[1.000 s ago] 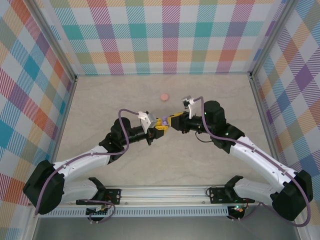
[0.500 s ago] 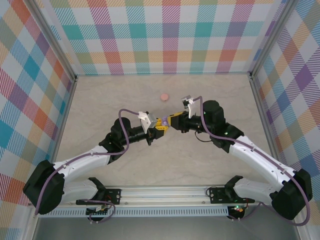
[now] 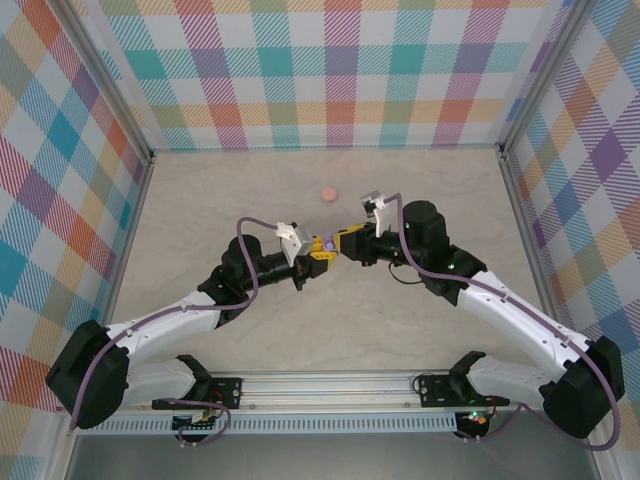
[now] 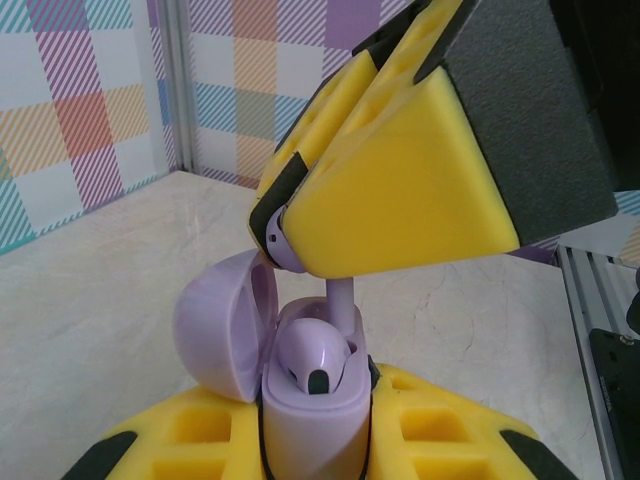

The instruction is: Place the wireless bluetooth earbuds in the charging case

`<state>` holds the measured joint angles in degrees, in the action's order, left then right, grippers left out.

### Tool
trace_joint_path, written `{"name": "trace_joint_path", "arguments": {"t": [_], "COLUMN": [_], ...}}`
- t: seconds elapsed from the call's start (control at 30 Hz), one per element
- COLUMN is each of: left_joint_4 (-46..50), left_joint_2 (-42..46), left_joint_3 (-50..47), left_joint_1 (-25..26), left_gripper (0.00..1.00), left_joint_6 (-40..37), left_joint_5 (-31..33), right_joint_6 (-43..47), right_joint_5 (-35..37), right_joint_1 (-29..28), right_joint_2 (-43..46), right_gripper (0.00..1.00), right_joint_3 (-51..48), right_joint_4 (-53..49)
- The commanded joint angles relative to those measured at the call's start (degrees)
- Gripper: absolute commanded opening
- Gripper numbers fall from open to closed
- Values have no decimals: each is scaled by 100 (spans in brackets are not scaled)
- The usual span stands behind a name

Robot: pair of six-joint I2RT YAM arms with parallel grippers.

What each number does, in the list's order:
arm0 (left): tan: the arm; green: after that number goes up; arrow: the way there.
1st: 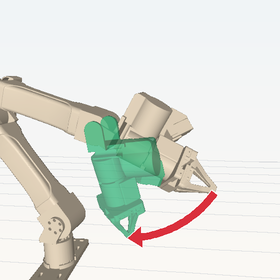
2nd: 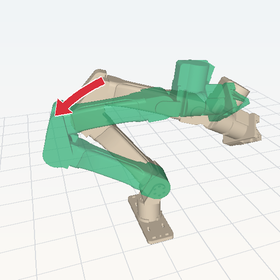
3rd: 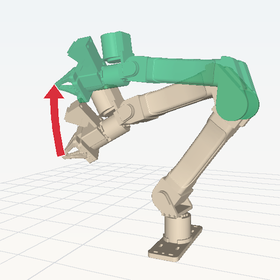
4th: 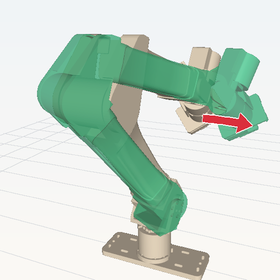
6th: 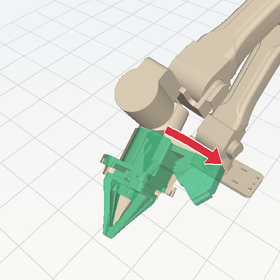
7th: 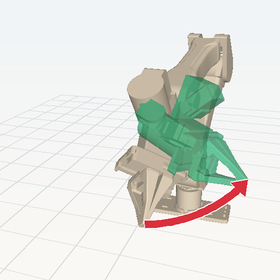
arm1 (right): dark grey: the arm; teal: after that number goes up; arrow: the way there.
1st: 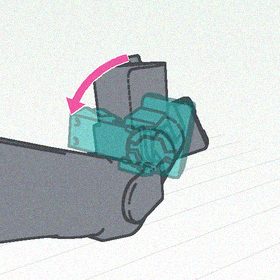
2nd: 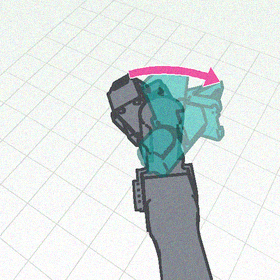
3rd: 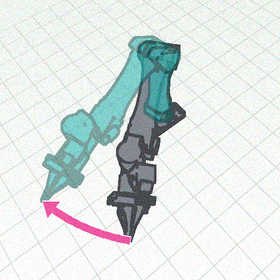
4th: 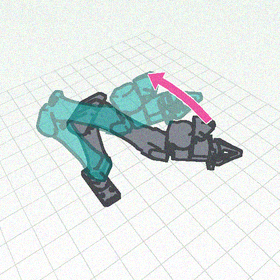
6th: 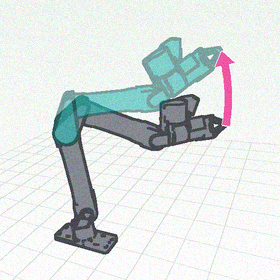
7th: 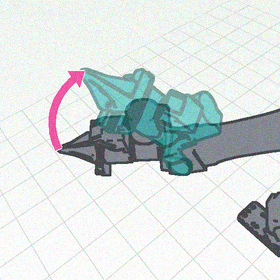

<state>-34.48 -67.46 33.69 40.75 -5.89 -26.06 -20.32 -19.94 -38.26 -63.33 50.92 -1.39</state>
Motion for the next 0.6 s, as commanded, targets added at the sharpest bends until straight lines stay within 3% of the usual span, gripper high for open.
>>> {"name": "trace_joint_path", "arguments": {"t": [0.0,0.57], "left_joint_4": [-234,-212], "left_joint_2": [23,15], "left_joint_3": [225,252], "left_joint_1": [101,96], "left_gripper": [21,21], "left_joint_6": [87,174], "left_joint_5": [-65,-30], "right_joint_6": [150,221], "right_joint_5": [16,43], "right_joint_1": [-72,-148], "right_joint_2": [-84,-101], "right_gripper": [26,31], "right_joint_3": [182,195], "right_joint_4": [-146,-256]}}
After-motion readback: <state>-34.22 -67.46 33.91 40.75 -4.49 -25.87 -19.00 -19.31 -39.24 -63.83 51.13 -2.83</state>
